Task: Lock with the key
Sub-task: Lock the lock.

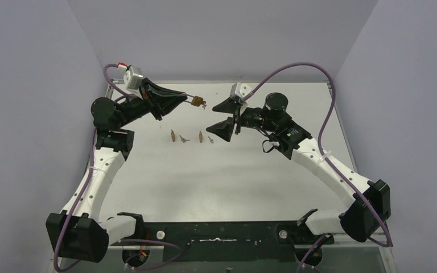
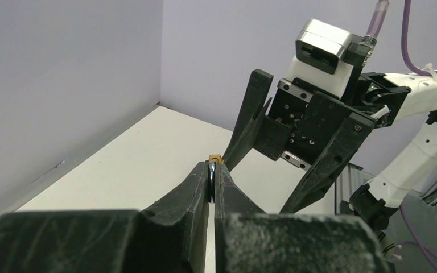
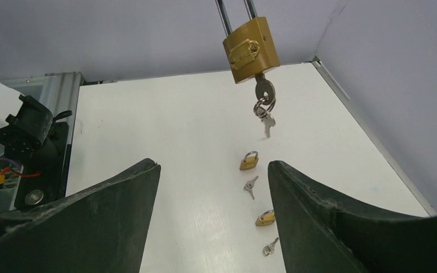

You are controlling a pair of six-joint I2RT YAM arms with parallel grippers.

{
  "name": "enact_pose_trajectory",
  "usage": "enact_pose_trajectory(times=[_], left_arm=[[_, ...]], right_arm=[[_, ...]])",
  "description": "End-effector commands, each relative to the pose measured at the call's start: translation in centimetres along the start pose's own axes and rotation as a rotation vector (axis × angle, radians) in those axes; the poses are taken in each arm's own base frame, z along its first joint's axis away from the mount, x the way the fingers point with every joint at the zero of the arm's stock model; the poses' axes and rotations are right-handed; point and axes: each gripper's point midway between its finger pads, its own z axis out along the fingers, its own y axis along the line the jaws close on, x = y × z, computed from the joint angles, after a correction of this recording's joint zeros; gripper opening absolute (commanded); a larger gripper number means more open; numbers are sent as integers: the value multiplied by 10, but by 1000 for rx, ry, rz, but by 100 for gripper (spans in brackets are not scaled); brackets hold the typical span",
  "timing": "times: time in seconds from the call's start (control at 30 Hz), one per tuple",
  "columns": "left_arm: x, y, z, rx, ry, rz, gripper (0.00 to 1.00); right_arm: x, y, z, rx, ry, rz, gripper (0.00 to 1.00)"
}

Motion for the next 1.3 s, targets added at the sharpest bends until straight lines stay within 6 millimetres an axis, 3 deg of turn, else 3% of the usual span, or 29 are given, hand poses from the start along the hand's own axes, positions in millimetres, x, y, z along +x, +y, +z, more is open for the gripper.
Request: enact_pose_trajectory(times=[0.0,0.27,1.27], left_arm=[[-22,-18,-2,39,-38,74,0],[-21,-18,-2,45,-46,70,0],[-20,-19,-3,44,-51,72,0]], right_arm=[[-21,-12,-4,78,-52,-96,70],[-29,-5,8,33,-64,-108,62],[-50,-24,26,69,-99,-149,38]])
